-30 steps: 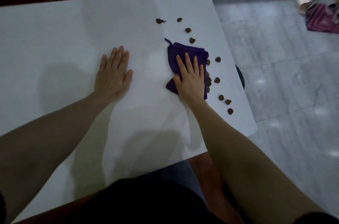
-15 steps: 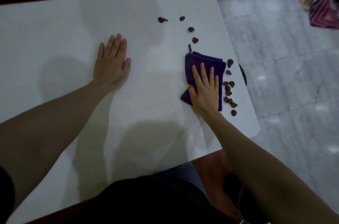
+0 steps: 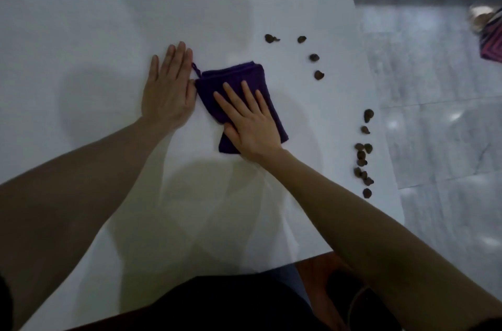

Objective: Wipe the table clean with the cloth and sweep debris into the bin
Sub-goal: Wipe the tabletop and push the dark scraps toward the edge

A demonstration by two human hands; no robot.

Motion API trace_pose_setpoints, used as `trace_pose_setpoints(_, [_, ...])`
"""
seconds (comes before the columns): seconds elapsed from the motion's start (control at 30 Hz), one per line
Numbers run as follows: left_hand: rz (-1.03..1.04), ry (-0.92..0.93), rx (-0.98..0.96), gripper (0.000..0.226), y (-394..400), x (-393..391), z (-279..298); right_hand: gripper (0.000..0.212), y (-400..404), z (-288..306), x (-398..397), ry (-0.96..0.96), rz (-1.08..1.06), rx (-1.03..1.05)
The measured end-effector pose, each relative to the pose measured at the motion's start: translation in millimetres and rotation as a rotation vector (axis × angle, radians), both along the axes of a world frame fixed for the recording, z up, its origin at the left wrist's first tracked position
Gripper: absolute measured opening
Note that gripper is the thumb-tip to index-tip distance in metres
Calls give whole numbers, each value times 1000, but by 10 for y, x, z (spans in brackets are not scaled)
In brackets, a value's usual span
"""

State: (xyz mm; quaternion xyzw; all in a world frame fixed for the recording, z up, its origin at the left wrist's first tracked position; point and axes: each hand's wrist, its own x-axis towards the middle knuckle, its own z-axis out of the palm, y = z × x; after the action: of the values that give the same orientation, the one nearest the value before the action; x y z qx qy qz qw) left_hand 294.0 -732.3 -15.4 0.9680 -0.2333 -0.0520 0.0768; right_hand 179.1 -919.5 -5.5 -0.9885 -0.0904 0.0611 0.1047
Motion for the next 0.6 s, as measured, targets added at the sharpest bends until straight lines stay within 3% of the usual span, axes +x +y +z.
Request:
trace_pose_setpoints(0.3, [13, -22, 5, 63, -13, 2, -26, 60, -8, -4, 1060, 25, -28, -7])
trace_pose_setpoints(0.6, [-6, -12, 6, 63, -7, -20, -39, 60, -398, 29, 1679, 19, -332, -40])
